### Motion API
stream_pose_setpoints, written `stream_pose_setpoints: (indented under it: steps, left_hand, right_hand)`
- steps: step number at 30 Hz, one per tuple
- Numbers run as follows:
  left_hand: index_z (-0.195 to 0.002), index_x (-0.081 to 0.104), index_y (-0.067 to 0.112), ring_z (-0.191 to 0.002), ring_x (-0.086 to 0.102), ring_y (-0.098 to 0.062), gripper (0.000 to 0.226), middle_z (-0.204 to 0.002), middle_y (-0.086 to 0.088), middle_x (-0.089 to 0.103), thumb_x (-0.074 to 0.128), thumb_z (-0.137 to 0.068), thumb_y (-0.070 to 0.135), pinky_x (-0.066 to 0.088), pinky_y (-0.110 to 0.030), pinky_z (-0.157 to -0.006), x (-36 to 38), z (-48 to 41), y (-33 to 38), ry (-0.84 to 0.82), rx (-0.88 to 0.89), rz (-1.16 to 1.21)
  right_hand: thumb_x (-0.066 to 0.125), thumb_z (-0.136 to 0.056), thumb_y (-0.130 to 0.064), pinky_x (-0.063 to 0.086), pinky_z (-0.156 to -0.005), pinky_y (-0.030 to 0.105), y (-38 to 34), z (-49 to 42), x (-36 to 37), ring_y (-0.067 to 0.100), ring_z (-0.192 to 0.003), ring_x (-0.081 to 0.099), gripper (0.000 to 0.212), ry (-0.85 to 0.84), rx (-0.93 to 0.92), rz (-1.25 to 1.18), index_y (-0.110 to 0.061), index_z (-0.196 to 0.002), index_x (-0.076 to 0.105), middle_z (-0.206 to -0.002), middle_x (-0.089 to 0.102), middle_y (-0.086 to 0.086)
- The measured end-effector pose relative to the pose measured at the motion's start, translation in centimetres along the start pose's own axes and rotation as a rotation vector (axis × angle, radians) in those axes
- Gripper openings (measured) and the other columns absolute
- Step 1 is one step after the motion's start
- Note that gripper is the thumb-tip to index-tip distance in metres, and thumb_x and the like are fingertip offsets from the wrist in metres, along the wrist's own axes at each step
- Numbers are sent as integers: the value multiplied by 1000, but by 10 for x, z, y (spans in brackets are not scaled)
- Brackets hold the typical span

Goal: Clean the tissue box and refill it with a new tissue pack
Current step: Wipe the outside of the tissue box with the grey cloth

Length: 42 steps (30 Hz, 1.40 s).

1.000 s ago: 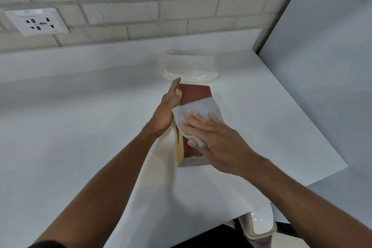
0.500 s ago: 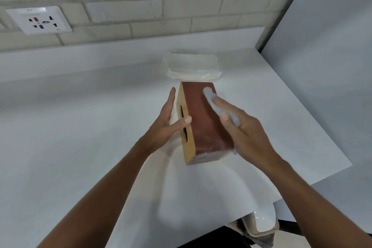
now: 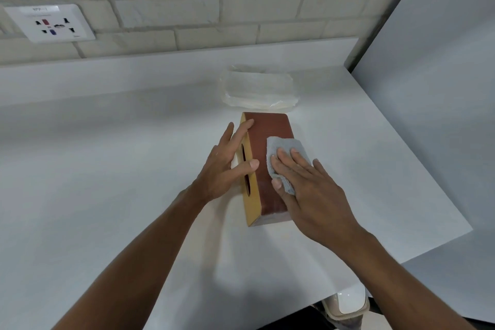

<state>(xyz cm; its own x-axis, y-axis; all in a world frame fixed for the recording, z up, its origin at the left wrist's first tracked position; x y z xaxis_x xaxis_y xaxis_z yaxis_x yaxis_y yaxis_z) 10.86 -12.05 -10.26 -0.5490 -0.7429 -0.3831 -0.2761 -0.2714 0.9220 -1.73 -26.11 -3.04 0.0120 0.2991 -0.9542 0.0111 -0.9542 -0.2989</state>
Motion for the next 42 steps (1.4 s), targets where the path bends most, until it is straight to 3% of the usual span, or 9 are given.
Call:
stream_pose_setpoints:
  steps: [8,11,14,20,24,27,33,38,42]
  left_hand:
    - [-160,14,45,-159,22,-27,79,-170,3,29,43,-91,71,25,-66,-120,1,-1,0,17,59,-101]
    - [-158,17,48,-161,16,-23,76,-172,3,24,48,-91,63,22,-64,-123,2,1,3,-1,65,-34]
    - [-163,11,45,-163,6,-17,80,-174,9,15,49,-94,63,15,-60,-128,0,-2,7,13,81,10]
    - [-167,16,26,-161,15,-27,84,-175,-10,13,19,-99,74,11,-60,-128,-26,-27,17,62,208,-688]
    - [-165,26,15,-161,17,-23,92,-174,-12,18,20,-98,78,10,-59,-129,-29,-30,15,8,378,-724]
    - [-164,26,11,-162,16,-22,96,-173,-13,19,19,-98,80,11,-57,-129,-30,-22,13,4,486,-735]
    - [-164,22,7,-160,23,-26,88,-171,-13,27,4,-103,68,19,-57,-127,-31,-18,9,-40,553,-971]
    - [-161,31,6,-157,29,-30,85,-168,-15,33,3,-105,63,23,-59,-125,-29,-17,11,-33,515,-982]
    - [-160,35,8,-157,31,-31,78,-168,-14,34,5,-107,57,27,-58,-124,-27,-15,11,-18,487,-960]
  right_hand:
    - [25,-105,-49,13,-123,42,18,17,-3,4,-149,17,49,-75,-128,60,-36,-151,35,-158,25,-19]
    - [21,-104,-51,10,-124,40,29,3,-11,9,-150,16,51,-62,8,18,-35,-151,34,-158,24,-19]
    - [26,-104,-46,21,-121,47,1,8,-5,15,-149,22,52,-19,-100,91,-25,-149,40,-157,33,-10]
    - [25,-103,-50,26,-120,46,8,16,-1,9,-148,22,54,-13,-99,94,-28,-151,36,-157,27,-15]
    - [11,-101,-60,16,-123,40,19,3,-6,4,-149,14,63,-40,44,16,-31,-153,32,-158,21,-19]
    - [19,-101,-55,17,-123,37,13,4,-9,1,-148,14,60,29,48,-30,-27,-153,34,-158,27,-14]
    - [33,-104,-41,25,-120,45,-12,26,5,8,-149,22,51,-20,-247,69,-22,-150,41,-158,32,-9]
    - [29,-105,-43,14,-123,41,7,-4,-7,10,-149,21,49,-20,-50,4,-26,-150,38,-156,23,-14]
    - [44,-102,-31,23,-121,43,-21,16,10,10,-149,24,48,-55,-336,13,-21,-149,43,-158,34,-7]
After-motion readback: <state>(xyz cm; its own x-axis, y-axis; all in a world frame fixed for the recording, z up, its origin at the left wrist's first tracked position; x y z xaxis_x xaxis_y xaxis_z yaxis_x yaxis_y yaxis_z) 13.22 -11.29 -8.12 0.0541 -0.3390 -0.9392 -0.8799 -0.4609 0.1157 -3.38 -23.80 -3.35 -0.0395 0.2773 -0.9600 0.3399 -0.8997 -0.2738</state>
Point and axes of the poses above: each hand's wrist, its own z-axis away from the middle knuckle, its own x-axis out of the palm, y = z × x, the point moved 5 cm from there along -z, towards the middle knuckle
